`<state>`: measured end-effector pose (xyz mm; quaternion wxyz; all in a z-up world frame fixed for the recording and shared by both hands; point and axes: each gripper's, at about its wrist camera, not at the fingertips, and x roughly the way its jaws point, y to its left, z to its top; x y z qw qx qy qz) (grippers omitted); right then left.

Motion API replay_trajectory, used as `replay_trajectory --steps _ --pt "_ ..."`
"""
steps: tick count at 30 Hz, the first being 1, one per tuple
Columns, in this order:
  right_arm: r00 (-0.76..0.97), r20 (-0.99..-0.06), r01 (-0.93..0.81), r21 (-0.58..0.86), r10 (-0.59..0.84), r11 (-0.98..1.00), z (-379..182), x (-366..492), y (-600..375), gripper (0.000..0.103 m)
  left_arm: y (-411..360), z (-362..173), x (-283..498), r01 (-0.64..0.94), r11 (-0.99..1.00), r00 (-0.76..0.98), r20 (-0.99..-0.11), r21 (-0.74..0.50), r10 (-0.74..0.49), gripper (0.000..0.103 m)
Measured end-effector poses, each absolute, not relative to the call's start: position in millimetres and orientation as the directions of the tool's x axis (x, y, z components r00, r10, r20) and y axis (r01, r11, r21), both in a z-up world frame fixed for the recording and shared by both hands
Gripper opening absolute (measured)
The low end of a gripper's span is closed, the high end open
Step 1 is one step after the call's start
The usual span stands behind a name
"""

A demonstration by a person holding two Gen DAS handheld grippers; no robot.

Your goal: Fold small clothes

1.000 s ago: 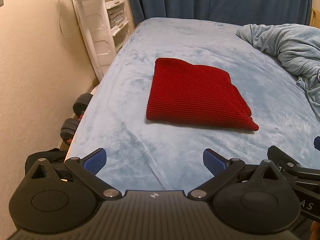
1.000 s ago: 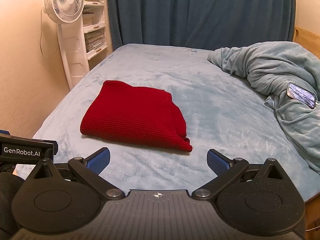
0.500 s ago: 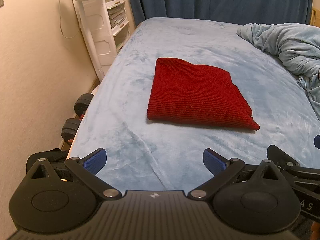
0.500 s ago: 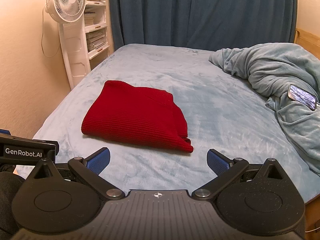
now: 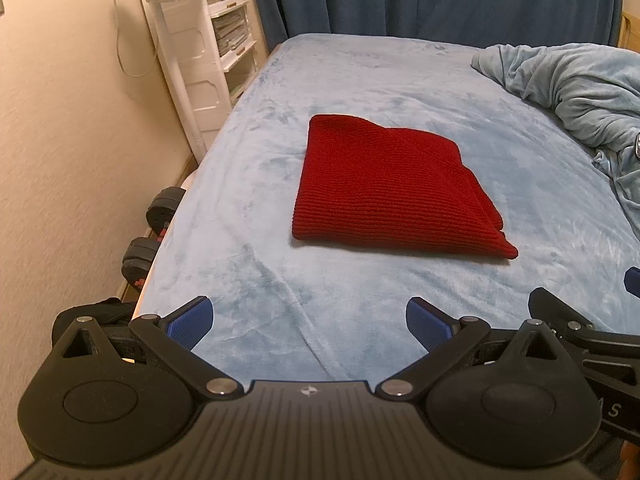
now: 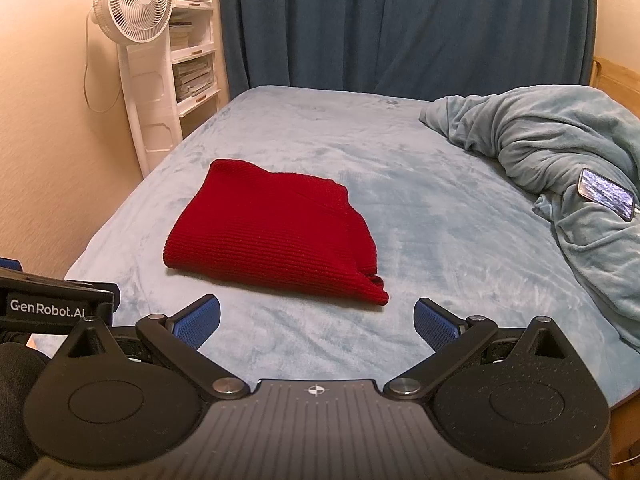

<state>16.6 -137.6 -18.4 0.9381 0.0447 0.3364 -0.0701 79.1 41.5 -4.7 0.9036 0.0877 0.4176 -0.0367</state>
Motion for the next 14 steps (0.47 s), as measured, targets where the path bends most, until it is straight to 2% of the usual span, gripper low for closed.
replay_trajectory --steps 14 --pt "0.755 -0.652 0.154 0.081 -0.065 0.985 -25.7 21.4 -139.3 0.102 31.1 -9.8 83.2 0.134 0.97 0.66 -0.749 0.201 0.064 0.103"
